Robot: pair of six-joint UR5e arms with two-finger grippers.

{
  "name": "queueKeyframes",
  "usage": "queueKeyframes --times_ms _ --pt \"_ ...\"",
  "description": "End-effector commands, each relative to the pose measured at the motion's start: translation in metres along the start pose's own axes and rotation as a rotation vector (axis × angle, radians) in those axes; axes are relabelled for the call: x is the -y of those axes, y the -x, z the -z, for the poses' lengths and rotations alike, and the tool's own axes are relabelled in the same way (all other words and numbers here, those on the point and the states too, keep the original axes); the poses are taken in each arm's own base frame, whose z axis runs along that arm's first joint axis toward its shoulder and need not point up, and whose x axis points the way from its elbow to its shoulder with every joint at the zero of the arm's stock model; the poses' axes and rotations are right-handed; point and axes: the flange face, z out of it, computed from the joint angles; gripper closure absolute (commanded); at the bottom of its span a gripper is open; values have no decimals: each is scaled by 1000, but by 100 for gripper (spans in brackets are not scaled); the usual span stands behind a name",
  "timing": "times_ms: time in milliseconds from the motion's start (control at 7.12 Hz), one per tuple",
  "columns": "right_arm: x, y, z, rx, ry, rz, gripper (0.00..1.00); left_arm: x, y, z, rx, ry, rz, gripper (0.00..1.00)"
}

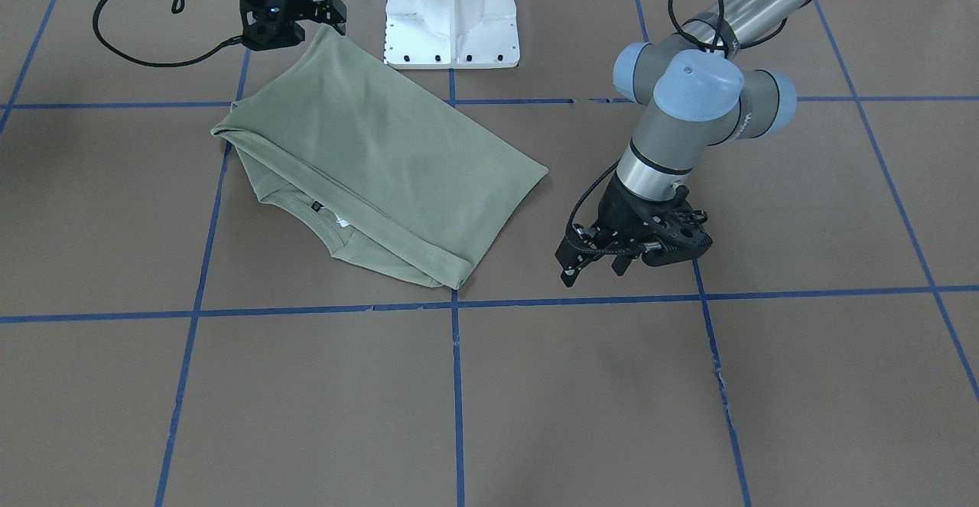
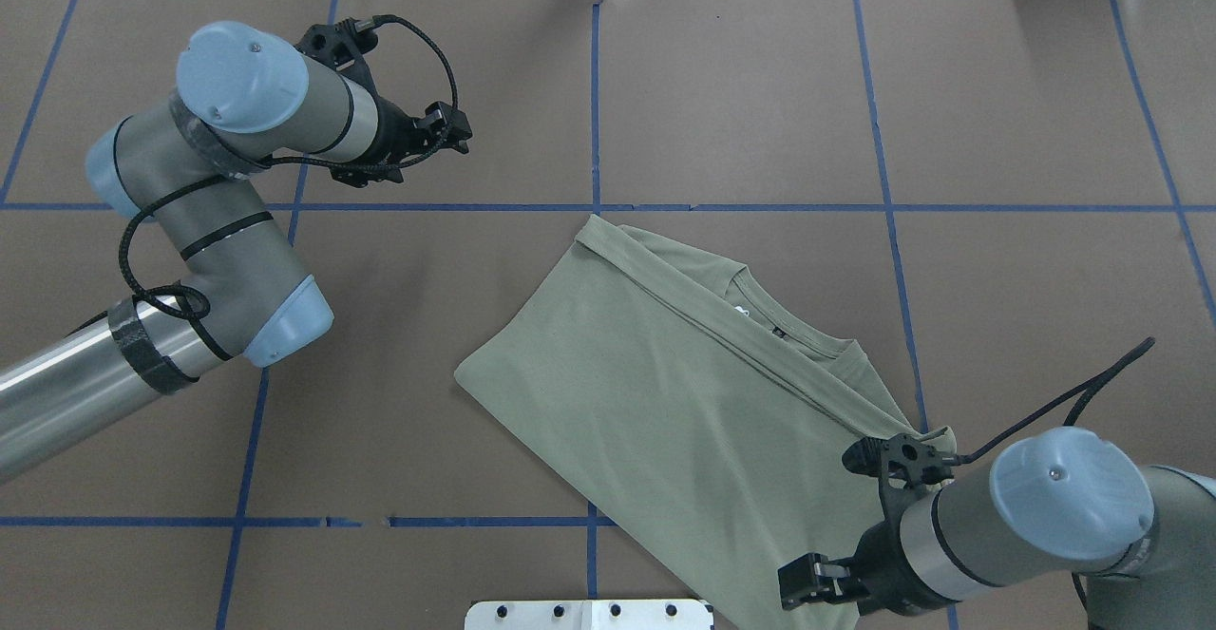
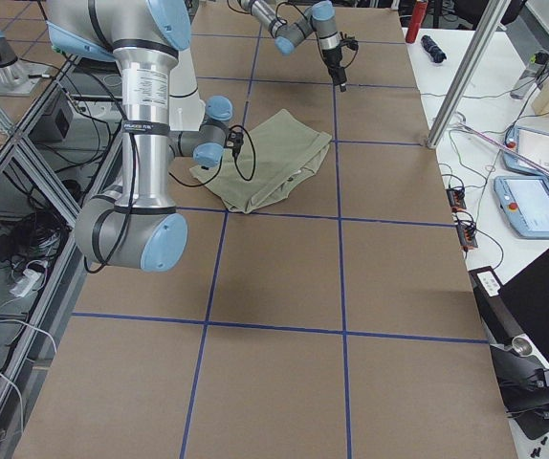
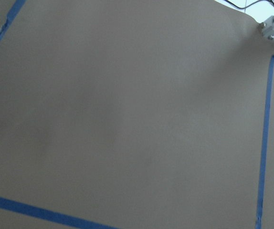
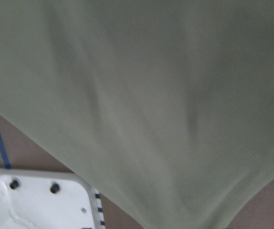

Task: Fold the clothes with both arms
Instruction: 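Drag the folded shirt with the right gripper toward the robot, then grasp the shirt corner with the left gripper while the right gripper releases and withdraws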

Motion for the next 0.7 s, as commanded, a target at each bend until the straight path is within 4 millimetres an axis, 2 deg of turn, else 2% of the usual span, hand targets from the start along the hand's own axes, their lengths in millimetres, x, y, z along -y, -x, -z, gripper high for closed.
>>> queueKeyframes --times_ms 0,141,281,422,562 --pt "66 9 69 92 -179 -56 0 -79 4 1 -19 114 88 5" --pt "91 3 98 116 -246 -85 0 -119 -2 -9 -6 166 174 5" --pt "107 7 120 145 -297 -97 0 -151 -5 -16 29 203 238 5" --pt "122 6 137 158 -326 -112 0 -173 -7 -17 93 223 291 6" --pt "129 8 139 154 -329 -80 0 -185 -10 -14 152 226 306 6"
